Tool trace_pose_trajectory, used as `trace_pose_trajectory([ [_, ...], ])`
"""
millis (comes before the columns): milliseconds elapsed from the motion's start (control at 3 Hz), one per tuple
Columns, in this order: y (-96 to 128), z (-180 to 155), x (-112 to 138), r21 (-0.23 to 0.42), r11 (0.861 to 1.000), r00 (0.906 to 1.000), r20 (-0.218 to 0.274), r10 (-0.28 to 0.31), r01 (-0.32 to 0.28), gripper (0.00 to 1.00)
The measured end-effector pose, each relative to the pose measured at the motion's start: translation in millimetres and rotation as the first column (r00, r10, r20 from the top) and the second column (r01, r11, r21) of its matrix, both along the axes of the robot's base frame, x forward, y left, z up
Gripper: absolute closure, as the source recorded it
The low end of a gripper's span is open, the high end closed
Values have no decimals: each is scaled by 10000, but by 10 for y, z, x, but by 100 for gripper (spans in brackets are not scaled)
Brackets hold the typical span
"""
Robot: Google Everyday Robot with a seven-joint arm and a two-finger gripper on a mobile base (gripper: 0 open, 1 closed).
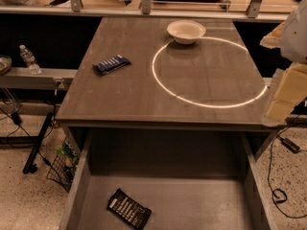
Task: Pick rxbar chocolate from top drawer and place on counter
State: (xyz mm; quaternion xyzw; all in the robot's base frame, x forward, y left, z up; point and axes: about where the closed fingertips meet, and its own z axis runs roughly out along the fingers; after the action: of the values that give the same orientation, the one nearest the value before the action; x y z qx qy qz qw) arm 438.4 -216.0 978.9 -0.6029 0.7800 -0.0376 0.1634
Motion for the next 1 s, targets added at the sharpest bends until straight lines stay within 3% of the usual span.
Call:
trace_pose_trajectory([
  [667,-11,-162,-111,38,9999,9996,-229,-165,166,0],
  [1000,30,-592,-368,175,9984,9960,-735,-516,531,0],
])
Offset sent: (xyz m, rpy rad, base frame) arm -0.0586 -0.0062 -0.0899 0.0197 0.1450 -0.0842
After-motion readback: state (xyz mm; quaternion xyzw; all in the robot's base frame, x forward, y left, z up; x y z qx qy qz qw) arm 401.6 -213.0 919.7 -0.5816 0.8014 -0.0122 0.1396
